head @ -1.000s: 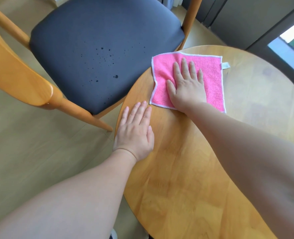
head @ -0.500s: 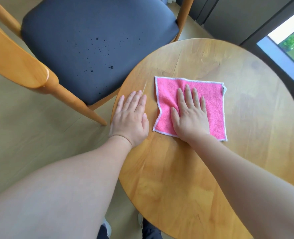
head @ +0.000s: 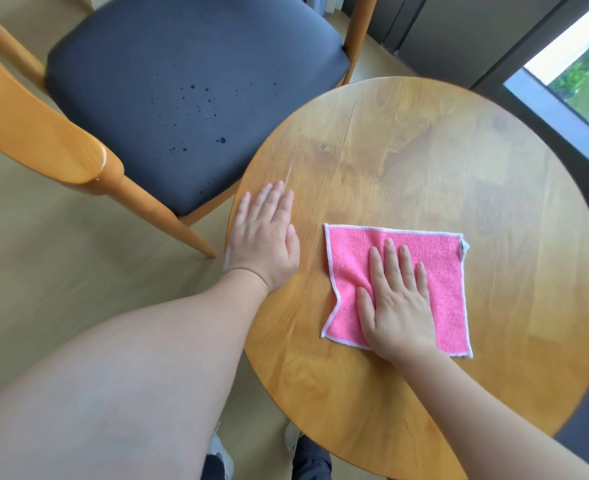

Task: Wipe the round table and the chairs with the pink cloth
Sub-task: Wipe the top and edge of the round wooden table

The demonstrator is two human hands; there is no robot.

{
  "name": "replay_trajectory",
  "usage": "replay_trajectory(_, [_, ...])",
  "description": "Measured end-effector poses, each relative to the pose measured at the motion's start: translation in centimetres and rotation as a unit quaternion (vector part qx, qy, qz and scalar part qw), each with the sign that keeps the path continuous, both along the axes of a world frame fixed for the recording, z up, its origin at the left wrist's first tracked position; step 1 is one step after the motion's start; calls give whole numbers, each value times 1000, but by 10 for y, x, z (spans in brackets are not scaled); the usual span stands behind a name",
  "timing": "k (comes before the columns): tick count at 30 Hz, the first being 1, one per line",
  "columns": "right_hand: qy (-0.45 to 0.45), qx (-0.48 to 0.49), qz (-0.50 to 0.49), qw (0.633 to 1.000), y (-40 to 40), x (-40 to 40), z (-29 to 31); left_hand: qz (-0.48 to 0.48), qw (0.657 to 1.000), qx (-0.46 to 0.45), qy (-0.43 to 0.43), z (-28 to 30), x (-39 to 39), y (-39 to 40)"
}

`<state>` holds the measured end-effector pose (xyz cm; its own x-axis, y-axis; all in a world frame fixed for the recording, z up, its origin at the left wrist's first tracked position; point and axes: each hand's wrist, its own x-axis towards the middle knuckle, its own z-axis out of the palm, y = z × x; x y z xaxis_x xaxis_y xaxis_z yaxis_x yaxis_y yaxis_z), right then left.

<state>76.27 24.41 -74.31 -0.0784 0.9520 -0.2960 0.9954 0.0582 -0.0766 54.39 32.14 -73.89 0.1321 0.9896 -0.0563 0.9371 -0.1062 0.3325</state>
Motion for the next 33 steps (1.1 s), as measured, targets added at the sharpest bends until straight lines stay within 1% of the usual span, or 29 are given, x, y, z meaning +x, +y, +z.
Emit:
replay_trajectory(6, [5,9,29,1000,21,-4,-2,2,1000,5,-6,-2,-2,2])
replay_trajectory(10, [3,12,32,999,55,-16,-2,10,999,10,-33,0,1,-4])
replay_trajectory(15, [16,42,55,997,133,-46,-2,113,989,57,-82,5,3,-1])
replay_trajectory(21, [25,53,107,993,192,-92,-7,150,977,78,-127,4,1,1])
replay_trajectory(27, [23,55,133,989,203,-105,-11,180,959,100,-196,8,-11,-9])
replay_trajectory(30, [22,57,125,990,202,-103,-12,198,956,103,-188,5,-24,-36])
replay_trajectory(33, [22,51,119,991,188,-105,-13,221,955,72,-185,6,-40,-66])
